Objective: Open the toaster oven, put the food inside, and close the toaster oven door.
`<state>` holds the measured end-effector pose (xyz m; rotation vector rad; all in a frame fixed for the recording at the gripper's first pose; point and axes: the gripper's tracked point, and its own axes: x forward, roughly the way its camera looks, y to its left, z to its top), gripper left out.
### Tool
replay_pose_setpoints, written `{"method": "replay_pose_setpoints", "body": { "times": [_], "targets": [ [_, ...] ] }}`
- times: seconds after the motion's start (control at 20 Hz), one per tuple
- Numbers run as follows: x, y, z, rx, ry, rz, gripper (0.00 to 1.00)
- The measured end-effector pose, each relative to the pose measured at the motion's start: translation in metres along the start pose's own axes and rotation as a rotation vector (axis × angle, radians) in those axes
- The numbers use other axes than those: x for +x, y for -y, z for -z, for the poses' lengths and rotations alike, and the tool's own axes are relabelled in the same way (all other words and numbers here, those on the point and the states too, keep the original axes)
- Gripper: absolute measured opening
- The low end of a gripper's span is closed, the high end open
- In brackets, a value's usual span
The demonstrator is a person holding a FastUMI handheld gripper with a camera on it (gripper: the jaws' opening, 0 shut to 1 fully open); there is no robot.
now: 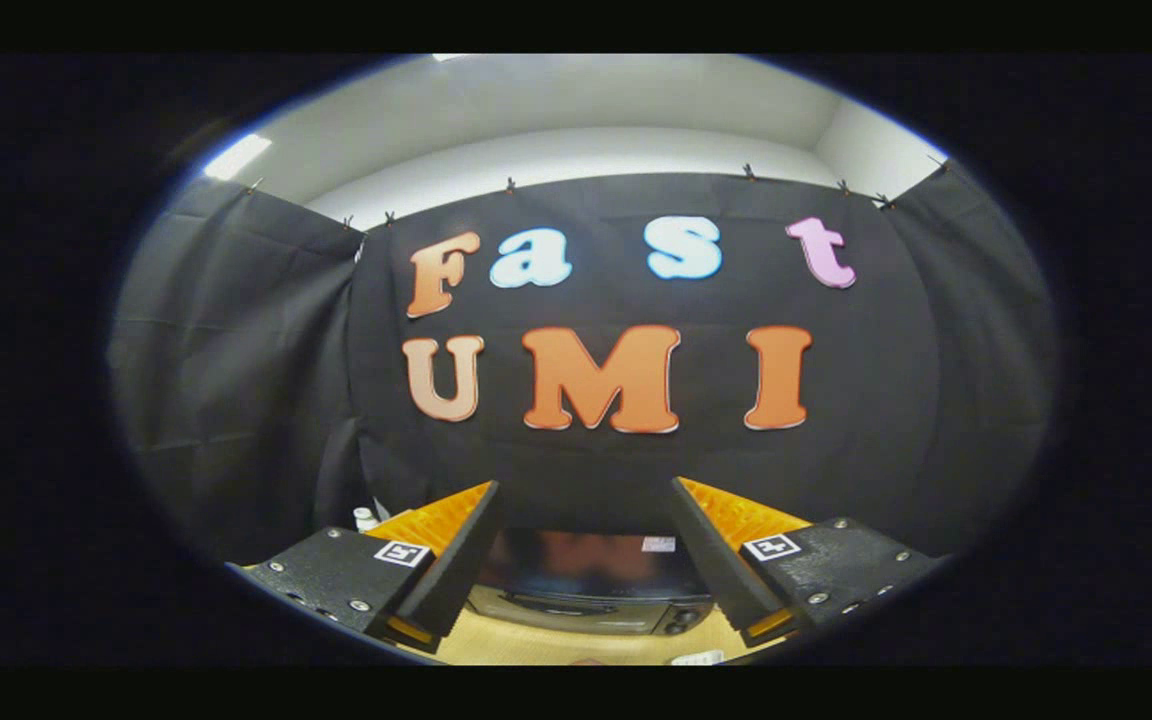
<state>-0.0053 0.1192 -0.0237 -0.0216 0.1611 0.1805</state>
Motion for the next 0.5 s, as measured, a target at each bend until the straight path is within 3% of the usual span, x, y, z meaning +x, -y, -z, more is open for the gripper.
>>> {"method": "replay_pose_setpoints", "body": {
  "times": [0.5],
  "targets": [
    [-0.009,0.008,-0.036,0.024,0.106,0.001,0.98]
  ]
}}
